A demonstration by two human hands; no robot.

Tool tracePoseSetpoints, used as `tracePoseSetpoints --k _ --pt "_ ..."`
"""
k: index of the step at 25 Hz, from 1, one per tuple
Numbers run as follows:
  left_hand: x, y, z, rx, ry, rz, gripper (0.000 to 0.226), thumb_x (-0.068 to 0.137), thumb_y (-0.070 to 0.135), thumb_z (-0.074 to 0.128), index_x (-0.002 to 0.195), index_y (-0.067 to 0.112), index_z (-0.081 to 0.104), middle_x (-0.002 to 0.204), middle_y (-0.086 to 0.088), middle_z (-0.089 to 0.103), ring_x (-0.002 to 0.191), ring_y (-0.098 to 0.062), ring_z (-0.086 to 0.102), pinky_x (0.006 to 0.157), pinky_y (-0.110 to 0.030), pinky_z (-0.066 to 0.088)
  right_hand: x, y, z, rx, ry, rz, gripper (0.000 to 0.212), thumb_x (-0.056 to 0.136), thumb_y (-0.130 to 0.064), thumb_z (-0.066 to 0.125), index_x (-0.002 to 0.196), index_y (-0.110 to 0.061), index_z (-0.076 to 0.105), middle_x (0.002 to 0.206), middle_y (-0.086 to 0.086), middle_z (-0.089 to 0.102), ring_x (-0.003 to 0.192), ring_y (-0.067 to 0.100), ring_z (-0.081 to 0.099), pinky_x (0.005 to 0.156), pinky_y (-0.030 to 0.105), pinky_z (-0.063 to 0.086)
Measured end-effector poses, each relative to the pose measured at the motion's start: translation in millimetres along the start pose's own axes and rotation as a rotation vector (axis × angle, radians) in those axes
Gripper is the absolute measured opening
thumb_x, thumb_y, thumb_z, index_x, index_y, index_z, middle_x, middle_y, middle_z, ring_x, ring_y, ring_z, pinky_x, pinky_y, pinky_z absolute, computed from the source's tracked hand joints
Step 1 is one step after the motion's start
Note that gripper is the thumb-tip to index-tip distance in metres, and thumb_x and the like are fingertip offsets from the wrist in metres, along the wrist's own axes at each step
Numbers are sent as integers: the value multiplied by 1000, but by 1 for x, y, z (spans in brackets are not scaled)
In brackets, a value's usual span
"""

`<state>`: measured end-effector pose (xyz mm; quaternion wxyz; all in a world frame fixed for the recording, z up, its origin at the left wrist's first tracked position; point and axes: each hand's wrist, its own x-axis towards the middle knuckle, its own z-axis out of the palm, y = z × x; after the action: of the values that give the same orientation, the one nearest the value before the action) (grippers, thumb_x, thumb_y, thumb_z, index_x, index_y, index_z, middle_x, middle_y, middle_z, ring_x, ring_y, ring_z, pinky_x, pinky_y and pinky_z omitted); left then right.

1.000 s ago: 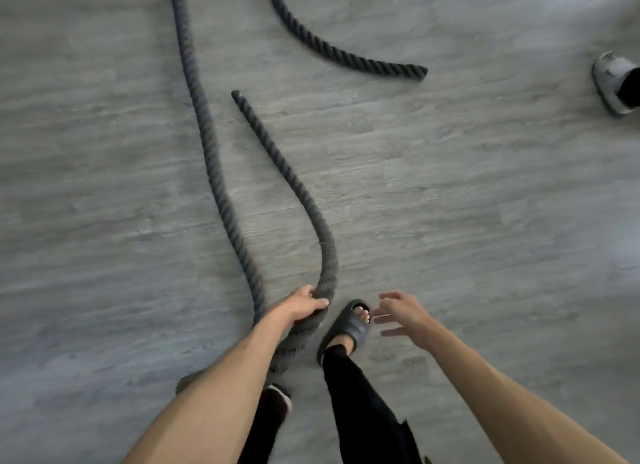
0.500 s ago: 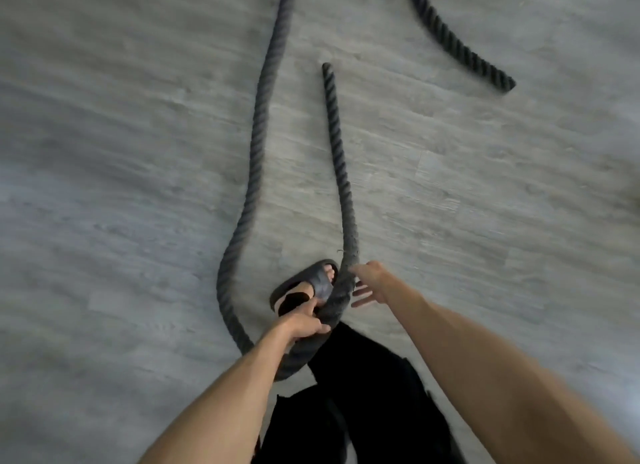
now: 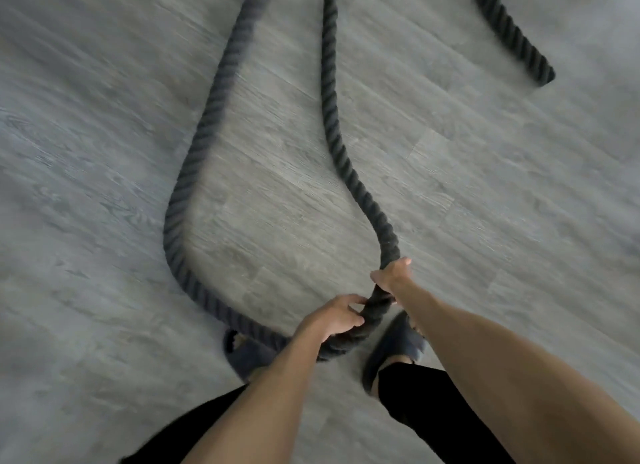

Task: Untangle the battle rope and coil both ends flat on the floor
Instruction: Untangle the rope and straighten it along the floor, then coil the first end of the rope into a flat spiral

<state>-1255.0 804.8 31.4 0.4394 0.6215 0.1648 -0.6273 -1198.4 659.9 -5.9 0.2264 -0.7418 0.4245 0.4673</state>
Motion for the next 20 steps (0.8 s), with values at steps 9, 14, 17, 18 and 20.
tracePoseSetpoints --k 9,14,17,18,20 --pt "210 48 5 142 95 147 45 91 0 52 131 17 60 116 -19 68 91 -21 62 66 -22 47 169 22 -31 -103 299 -153 67 93 -12 58 150 -8 24 148 23 35 139 40 33 111 51 35" --pt "262 115 -100 324 625 318 34 86 2 54 113 19 67 112 -10 69 103 -27 65 86 -32 53 212 -72 -27 -250 481 -631 55 88 -15 55 140 -13 38 137 18 42 129 38 40 104 49 38" --pt "282 148 -160 791 983 562 50 82 2 60 129 17 54 124 -15 52 118 -33 49 95 -41 45 238 -139 -18 -295 512 -790 59 89 -23 61 142 -13 38 136 18 43 128 38 41 102 48 37" --pt "289 155 -182 942 1053 587 60 81 2 61 137 19 47 132 -17 45 125 -36 44 99 -43 42 246 -155 -11 -319 544 -810 58 90 -23 61 142 -12 38 135 18 44 128 38 41 101 47 37" --pt "310 171 -226 1174 1097 509 79 81 4 63 151 26 32 154 -24 24 143 -41 22 114 -50 27 263 -173 0 -366 646 -863 53 88 -16 61 136 -10 41 132 17 45 123 37 43 99 46 40"
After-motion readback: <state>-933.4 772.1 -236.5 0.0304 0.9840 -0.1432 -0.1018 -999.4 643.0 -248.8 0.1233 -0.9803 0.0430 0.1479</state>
